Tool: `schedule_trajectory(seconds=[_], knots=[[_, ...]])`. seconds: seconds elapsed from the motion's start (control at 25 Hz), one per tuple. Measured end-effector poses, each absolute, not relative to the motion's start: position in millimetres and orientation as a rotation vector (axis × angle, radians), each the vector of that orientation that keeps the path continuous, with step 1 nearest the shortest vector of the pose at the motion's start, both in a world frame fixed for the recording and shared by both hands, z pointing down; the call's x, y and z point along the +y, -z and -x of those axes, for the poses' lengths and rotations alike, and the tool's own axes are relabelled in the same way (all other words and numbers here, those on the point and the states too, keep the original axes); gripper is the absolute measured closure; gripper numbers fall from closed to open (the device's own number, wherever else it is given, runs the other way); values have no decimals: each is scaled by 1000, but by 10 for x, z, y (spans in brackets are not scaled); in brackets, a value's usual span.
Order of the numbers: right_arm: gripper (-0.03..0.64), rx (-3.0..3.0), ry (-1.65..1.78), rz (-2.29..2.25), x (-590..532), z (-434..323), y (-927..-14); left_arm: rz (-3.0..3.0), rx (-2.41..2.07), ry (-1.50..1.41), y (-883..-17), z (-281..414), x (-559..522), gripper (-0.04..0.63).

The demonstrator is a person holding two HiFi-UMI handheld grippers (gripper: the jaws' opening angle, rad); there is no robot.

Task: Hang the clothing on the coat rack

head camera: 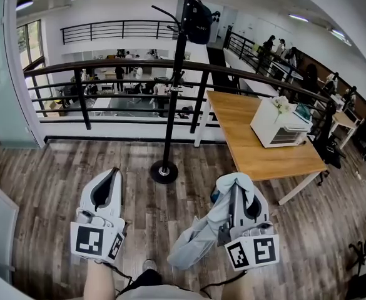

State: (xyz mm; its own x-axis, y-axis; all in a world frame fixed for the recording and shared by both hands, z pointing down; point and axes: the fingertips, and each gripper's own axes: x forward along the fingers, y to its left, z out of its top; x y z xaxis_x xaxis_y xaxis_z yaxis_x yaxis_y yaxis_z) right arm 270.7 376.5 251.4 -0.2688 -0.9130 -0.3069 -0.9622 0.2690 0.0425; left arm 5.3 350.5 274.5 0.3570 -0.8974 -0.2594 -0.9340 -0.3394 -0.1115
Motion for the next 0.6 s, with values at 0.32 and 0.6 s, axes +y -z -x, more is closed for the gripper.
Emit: schedule_trajectory(seconds=[0.32,0.6], knots=[[611,2290,-335,1742,2980,-2384,-2472,2372,1618,-255,-2671,279,2711,586],[611,2274,-348,1755,2501,-2210,-2452,2382,1598,-269,-2675,460,2227,586]])
